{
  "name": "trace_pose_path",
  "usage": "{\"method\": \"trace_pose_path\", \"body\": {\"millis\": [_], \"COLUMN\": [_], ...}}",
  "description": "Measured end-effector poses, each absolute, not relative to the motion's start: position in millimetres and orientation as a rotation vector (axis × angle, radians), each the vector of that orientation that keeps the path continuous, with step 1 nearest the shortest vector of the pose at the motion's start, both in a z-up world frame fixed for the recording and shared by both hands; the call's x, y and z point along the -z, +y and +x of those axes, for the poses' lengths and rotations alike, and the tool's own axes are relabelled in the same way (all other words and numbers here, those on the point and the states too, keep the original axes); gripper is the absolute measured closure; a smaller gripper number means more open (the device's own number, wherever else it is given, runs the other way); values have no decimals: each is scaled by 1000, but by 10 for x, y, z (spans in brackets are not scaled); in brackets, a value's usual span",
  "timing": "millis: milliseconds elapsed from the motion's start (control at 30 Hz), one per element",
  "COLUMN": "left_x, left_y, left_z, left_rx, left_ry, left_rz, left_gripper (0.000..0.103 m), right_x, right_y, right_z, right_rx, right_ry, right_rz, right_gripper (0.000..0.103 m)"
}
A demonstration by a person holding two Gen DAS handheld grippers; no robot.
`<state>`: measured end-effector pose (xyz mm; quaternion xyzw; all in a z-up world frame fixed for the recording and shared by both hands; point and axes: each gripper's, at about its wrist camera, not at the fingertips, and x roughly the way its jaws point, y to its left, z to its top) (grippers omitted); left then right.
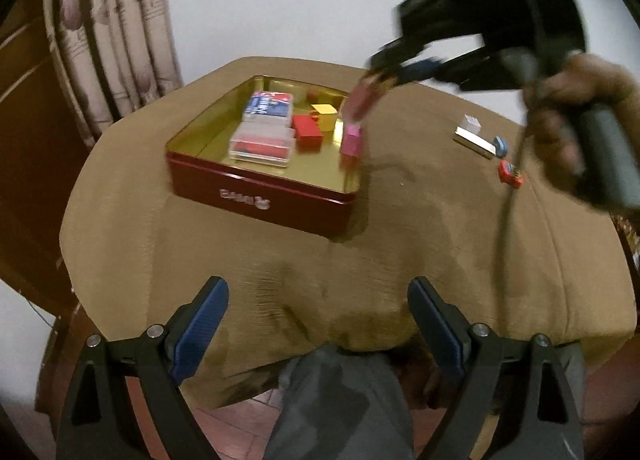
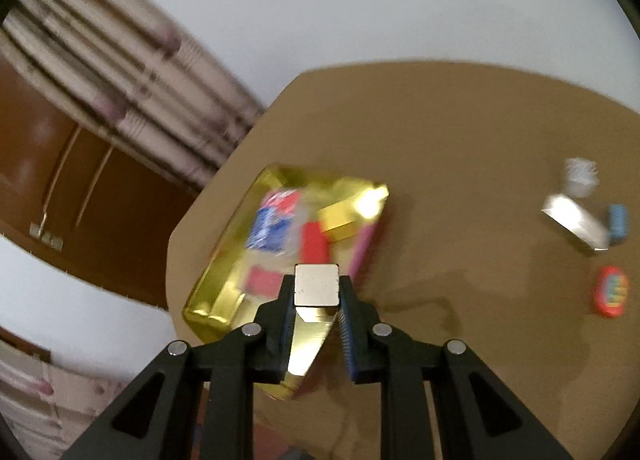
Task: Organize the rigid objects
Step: 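Lower the mauve tube into the gold tin and open the right gripper, then grasp the red round tin with the left gripper and lift it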
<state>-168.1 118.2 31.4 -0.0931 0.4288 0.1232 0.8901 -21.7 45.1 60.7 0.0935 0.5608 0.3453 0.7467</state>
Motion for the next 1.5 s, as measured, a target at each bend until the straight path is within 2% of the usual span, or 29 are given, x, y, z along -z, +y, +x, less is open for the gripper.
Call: {"method": "trace_pose_path", "body": {"millis": [133,367,467,533,600,800,1000,1133,1300,1500], "left_x": [-309,-196,-153,-154,-152,-120,-154,-226,-311,-401], "left_y": [1375,1596,1612,1600,1564,1459,1379,1185,854,347], "left_z": [-1732,-1683,-1678,-1684,-1691,-1687,-1698,-1689,-1519,-948], "left_rx": [-282,-282,-271,-272,-277,-270,-256,-223,-123,2], "left_ry": [881,917,934,929,923,931,907,901,923,947], "left_rz": [-234,-355,-376,-367,-345,-295,-271,-214,-156,-152], "left_gripper": [14,14,14,14,14,14,14,14,14,14], "right_x": [-335,-174,-68,-69,-113,-391,-585,-531,-168,215], "right_y": [921,1174,1127,1134,1137,966,56,-981,-2063,-3008], "right_z": [-394,-310,-168,-84,-85,-102,-317,-465,-452,-478], "right_rx": [-752,-694,-698,-678,-670,-738,-635,-400,-116,22], "right_ry": [1268,1277,1306,1290,1263,1128,944,825,838,880], "right_rz": [128,60,119,112,92,127,136,79,-55,-67], "right_gripper": [83,83,82,81,75,74,74,72,69,69]}}
